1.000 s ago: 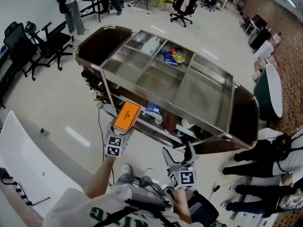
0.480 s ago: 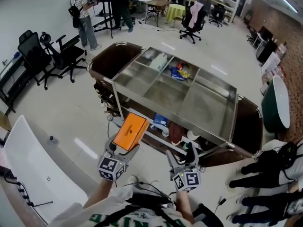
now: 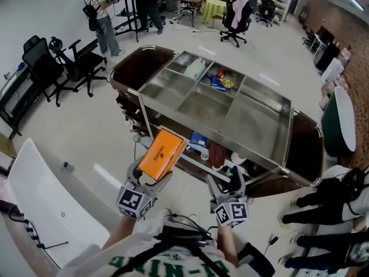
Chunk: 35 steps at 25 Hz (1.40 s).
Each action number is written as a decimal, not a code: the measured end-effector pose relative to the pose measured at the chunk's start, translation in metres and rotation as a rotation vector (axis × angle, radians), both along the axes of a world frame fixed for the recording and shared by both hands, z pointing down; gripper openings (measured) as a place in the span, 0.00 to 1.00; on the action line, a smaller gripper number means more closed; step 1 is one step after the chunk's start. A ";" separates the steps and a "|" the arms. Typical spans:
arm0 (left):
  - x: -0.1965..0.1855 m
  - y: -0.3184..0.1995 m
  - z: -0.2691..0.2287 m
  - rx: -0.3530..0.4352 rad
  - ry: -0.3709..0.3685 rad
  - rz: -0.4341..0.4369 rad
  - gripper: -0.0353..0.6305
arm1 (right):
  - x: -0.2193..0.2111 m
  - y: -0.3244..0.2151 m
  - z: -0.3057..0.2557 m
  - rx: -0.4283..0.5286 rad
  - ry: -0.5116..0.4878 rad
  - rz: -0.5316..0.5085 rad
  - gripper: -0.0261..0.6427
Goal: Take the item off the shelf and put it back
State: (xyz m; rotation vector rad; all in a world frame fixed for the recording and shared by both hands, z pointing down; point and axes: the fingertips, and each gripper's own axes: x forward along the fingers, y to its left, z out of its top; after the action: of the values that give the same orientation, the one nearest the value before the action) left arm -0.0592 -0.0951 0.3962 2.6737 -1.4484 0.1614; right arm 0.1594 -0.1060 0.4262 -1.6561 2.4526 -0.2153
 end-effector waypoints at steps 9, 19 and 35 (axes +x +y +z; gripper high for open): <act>-0.039 0.010 0.050 -0.067 -0.012 -0.043 0.65 | -0.006 0.005 -0.002 -0.006 0.004 0.000 0.73; -0.075 0.031 0.102 -0.133 -0.086 -0.088 0.65 | -0.044 0.004 0.015 -0.056 0.045 -0.091 0.73; -0.078 -0.022 0.303 -0.148 -0.156 -0.091 0.65 | -0.094 -0.060 0.203 0.005 0.147 -0.278 0.73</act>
State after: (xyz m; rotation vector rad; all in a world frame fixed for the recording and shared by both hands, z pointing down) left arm -0.1375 -0.1174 0.6991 2.5204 -1.5318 0.4606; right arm 0.0652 -0.1662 0.6293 -1.3683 2.7865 -0.1268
